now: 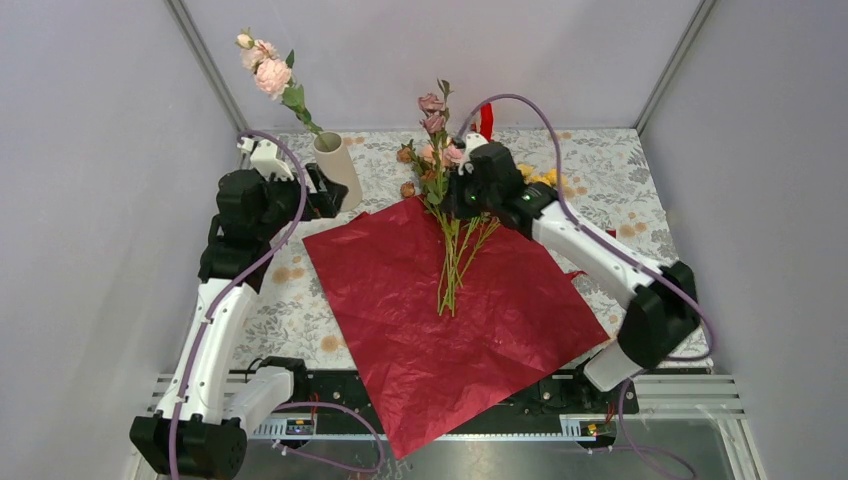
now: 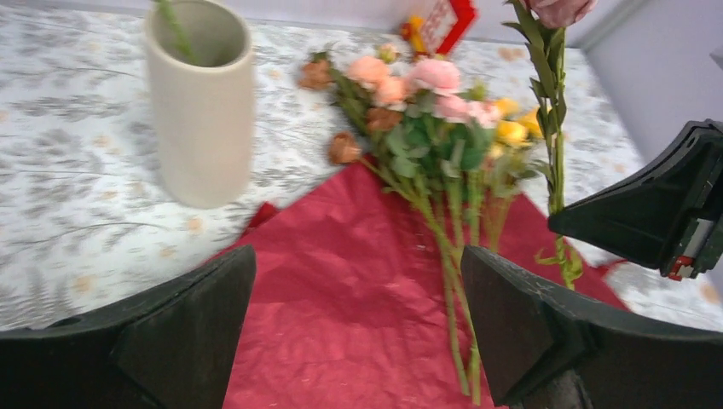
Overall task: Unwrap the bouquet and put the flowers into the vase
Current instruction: Pick up the fake flower from the wrapping paper.
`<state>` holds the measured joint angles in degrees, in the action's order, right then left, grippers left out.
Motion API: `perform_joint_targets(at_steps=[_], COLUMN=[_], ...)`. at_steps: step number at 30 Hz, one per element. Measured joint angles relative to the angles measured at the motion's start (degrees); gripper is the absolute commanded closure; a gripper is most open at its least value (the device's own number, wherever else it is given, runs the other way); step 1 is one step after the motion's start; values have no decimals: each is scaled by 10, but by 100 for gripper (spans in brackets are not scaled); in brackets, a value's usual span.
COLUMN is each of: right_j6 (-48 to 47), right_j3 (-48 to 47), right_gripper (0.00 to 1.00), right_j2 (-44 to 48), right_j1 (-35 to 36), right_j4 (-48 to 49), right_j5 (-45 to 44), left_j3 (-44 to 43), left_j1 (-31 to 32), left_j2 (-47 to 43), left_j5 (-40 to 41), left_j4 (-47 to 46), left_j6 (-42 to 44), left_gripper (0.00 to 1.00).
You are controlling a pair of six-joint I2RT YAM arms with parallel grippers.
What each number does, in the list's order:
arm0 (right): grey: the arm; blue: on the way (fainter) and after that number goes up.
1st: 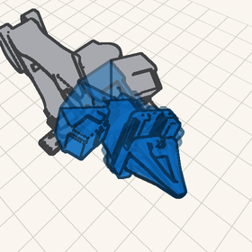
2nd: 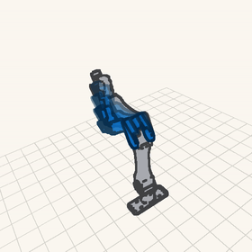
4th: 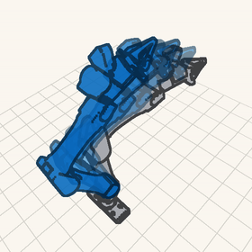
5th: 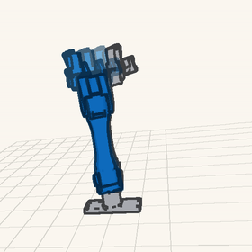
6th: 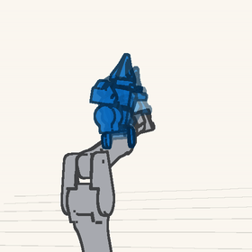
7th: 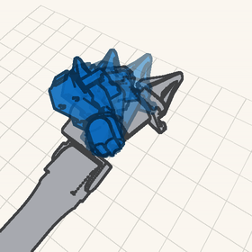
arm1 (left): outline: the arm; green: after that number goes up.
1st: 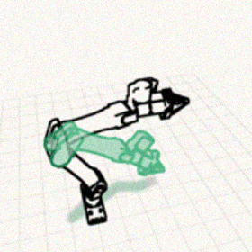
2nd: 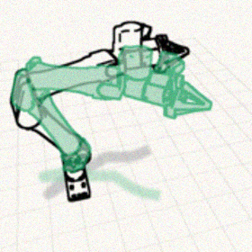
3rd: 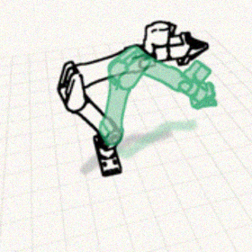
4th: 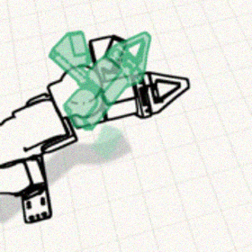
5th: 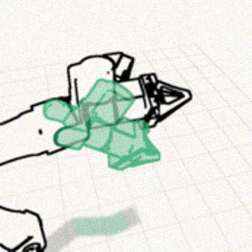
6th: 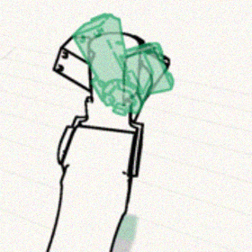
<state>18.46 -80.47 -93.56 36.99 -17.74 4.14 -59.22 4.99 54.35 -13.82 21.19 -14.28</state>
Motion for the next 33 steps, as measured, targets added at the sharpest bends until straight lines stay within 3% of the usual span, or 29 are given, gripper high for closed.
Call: perform_joint_targets(at_steps=[5,10,20,26,33], right_j6=[-2,23,75,80,80], right_j3=[76,127,157,157,156], right_gripper=[100,100,100,100,100], right_j2=[125,217,250,250,252], right_j1=[5,20,34,40,42], right_j4=[45,132,235,236,233], right_j5=[65,158,313,355,367], left_j3=[36,67,101,97,94], left_j1=[24,125,156,177,195], left_j2=[-11,-19,-11,18,40], left_j5=[-87,-144,-269,-308,-322], left_j4=[-67,-147,-423,-488,-495], left_j6=[-99,-203,-411,-455,-469], left_gripper=[2,1,3,31,49])
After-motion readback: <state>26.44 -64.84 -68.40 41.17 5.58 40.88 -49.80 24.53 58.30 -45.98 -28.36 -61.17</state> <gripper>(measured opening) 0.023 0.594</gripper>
